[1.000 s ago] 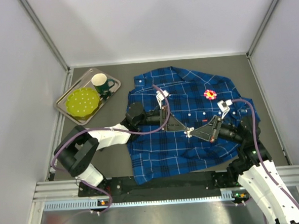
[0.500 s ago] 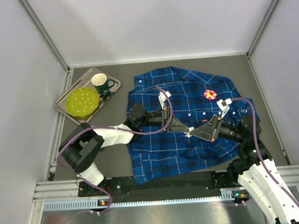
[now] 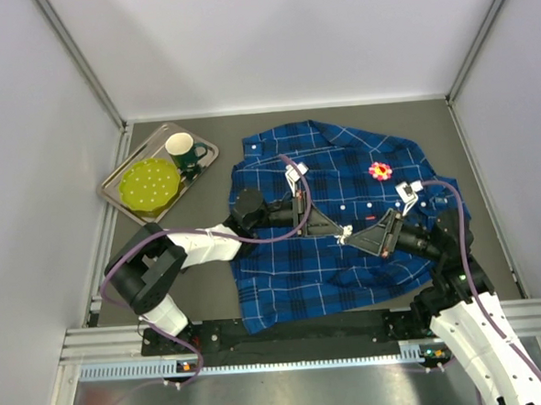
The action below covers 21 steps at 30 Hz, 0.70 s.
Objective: Remove the brooch from the garment
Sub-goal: Pass from the right arm to the left
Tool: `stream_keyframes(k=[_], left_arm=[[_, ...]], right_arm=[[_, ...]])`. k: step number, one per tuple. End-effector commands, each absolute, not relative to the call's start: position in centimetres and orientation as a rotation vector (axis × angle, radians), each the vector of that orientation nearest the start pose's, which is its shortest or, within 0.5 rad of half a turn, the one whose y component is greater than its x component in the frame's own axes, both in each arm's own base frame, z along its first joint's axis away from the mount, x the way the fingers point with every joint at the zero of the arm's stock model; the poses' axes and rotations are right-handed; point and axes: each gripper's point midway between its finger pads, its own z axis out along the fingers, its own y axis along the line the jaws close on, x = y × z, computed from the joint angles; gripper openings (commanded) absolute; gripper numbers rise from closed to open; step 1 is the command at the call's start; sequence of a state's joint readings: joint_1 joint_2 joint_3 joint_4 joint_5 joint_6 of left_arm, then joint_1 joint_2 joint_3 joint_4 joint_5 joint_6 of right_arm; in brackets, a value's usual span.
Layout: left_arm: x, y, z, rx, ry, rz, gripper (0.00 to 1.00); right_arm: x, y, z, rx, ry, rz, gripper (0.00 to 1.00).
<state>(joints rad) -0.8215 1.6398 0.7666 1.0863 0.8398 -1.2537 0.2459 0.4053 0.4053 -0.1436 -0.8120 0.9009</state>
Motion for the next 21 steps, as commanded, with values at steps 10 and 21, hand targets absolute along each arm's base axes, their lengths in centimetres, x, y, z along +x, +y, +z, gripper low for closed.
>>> stream_keyframes(k=[10, 21], left_arm=[[15.5, -39.4, 28.4, 0.527, 1.642, -2.195, 0.0], [15.2, -39.3, 28.9, 0.518, 1.615, -2.238, 0.0]], right_arm=[[13.7, 18.7, 25.5, -0.027, 1.87, 1.506, 0.32], [15.0, 18.8, 27.6, 0.013, 1.837, 1.514, 0.47]])
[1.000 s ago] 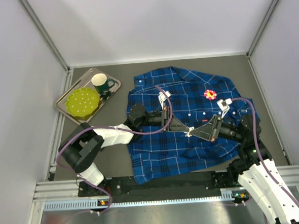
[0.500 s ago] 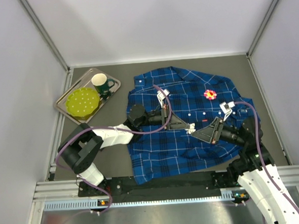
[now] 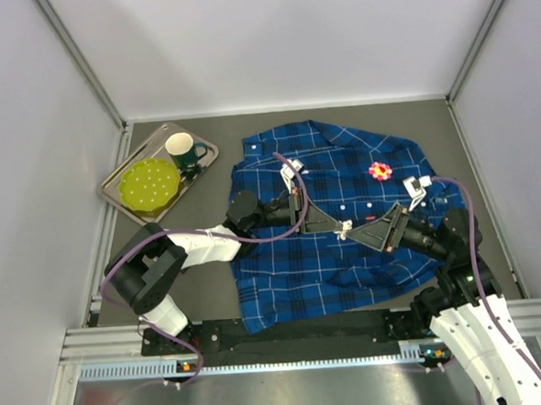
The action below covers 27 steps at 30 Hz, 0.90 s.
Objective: Remove the brooch from the garment
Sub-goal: Pass from the right arm to the left, then close the brooch securely.
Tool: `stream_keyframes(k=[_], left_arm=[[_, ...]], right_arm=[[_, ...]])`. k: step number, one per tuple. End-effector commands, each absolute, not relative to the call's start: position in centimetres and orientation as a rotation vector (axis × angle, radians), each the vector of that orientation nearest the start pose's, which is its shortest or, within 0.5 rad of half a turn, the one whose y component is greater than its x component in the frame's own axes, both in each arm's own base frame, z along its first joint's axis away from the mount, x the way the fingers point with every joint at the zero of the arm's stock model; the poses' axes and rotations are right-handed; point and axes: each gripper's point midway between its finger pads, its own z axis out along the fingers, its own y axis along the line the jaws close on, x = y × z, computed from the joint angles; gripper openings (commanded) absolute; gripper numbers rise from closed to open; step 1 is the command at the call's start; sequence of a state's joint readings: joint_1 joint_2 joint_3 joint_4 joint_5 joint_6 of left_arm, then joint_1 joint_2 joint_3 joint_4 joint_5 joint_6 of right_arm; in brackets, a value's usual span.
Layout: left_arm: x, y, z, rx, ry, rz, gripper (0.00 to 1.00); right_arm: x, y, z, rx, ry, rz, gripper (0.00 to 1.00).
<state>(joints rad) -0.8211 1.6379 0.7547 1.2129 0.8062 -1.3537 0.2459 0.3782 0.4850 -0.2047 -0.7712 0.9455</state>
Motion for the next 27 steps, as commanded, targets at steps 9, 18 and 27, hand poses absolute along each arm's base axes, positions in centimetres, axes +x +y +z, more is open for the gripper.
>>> stream_keyframes(k=[9, 18, 27], left_arm=[[15.25, -39.55, 28.49, 0.519, 1.629, -2.238, 0.0], [15.29, -39.62, 28.46, 0.525, 1.629, -2.235, 0.0], [15.35, -39.91, 28.33, 0.527, 1.637, -2.229, 0.0]], right_arm=[[15.43, 18.89, 28.61, 0.016, 1.802, 1.534, 0.47], [15.82, 18.92, 27.98, 0.04, 1.82, 1.532, 0.34], [15.84, 18.99, 27.77, 0.039, 1.829, 1.537, 0.34]])
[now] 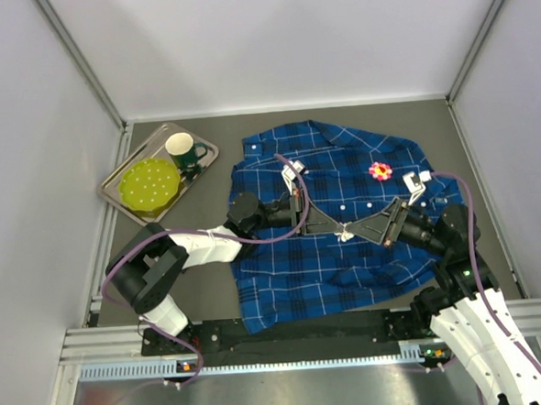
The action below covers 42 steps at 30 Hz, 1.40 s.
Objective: Remove the brooch from the garment
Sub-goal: Close the brooch securely.
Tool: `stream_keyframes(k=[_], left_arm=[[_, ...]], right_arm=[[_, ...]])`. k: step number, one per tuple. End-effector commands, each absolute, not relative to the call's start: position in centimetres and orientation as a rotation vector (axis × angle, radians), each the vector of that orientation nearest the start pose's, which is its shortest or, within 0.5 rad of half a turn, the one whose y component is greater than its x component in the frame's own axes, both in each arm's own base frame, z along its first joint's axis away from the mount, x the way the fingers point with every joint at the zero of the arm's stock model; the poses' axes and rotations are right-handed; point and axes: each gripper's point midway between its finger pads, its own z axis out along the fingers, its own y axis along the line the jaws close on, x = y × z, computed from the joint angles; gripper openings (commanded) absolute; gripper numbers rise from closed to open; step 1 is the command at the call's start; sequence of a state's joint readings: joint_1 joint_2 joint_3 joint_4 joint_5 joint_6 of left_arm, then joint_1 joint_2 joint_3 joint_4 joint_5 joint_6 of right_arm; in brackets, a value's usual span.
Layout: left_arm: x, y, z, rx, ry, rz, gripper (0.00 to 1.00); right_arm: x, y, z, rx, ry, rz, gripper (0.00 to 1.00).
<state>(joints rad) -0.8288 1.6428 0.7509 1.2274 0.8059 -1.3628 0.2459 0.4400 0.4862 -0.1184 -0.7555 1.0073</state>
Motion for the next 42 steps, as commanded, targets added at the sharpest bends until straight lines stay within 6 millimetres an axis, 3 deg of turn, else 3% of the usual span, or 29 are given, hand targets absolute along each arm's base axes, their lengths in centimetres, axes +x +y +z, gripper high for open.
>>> stream_keyframes(k=[1, 11, 23, 32, 42], left_arm=[[15.3, -39.9, 28.4, 0.529, 1.635, -2.23, 0.0], [15.3, -40.1, 28.5, 0.527, 1.643, -2.23, 0.0], [15.6, -40.1, 29.0, 0.385, 1.61, -2.343, 0.0], [15.8, -40.9, 29.3, 0.257, 1.621, -2.314, 0.0], [16.4, -41.6, 28.1, 0.146, 1.656, -2.232, 0.0]], right_arm=[[15.9, 19.0, 27.7, 0.042, 1.832, 1.536, 0.34], [16.0, 19.0, 26.9, 0.056, 1.842, 1.533, 0.24], [16.3, 18.7, 27.0, 0.07, 1.822, 1.502, 0.13], [16.9, 17.6, 26.7, 0.138, 1.78, 1.404, 0.03], [17.3, 16.6, 26.8, 0.255, 1.724, 1.386, 0.03]])
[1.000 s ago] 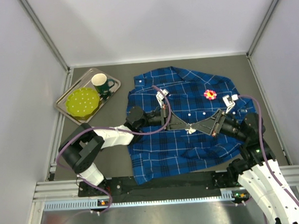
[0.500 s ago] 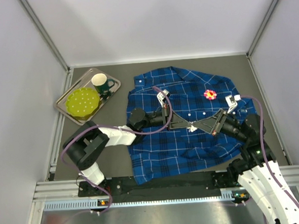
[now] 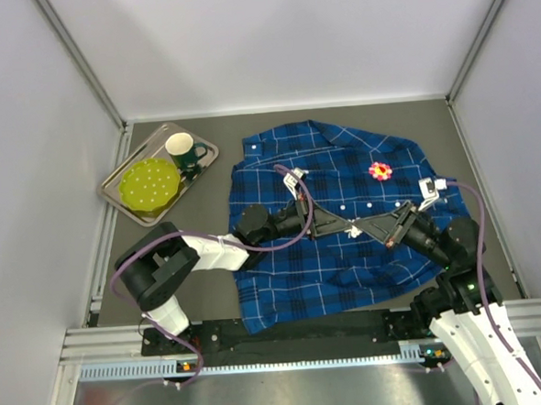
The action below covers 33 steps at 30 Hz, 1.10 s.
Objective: Remove the brooch from the garment
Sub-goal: Close the brooch securely.
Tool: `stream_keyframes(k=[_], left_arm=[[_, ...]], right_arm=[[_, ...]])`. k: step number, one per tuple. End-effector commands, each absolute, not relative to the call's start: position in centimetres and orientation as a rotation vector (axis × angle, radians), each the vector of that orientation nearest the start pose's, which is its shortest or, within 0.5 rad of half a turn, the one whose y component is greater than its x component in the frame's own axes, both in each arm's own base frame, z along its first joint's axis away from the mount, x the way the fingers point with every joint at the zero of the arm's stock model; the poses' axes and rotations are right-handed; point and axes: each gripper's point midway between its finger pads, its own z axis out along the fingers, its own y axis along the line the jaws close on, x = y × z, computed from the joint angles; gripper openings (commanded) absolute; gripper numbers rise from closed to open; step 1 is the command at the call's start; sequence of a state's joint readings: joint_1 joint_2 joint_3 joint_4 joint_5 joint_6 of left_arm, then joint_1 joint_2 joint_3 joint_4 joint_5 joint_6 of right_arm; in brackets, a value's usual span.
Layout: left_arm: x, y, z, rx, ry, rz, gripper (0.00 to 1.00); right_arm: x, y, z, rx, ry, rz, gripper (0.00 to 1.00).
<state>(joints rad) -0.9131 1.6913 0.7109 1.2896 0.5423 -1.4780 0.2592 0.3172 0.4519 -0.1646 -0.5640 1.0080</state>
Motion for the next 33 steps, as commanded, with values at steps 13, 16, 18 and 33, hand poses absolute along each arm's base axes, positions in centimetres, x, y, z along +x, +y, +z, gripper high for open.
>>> stream_keyframes(k=[13, 16, 18, 33], left_arm=[[16.5, -42.5, 27.6, 0.134, 1.666, -2.176, 0.0], [16.5, -42.5, 27.4, 0.132, 1.678, -2.156, 0.0], [16.5, -42.6, 27.2, 0.13, 1.687, -2.147, 0.0], [16.2, -42.5, 27.1, 0.154, 1.706, -2.1, 0.0]], right_arm=[[17.1, 15.9, 27.0, 0.391, 1.673, 1.441, 0.07], [17.1, 15.8, 27.0, 0.417, 1.67, 1.451, 0.11], [17.1, 15.8, 26.8, 0.424, 1.673, 1.455, 0.12], [16.7, 15.7, 27.1, 0.423, 1.672, 1.45, 0.34]])
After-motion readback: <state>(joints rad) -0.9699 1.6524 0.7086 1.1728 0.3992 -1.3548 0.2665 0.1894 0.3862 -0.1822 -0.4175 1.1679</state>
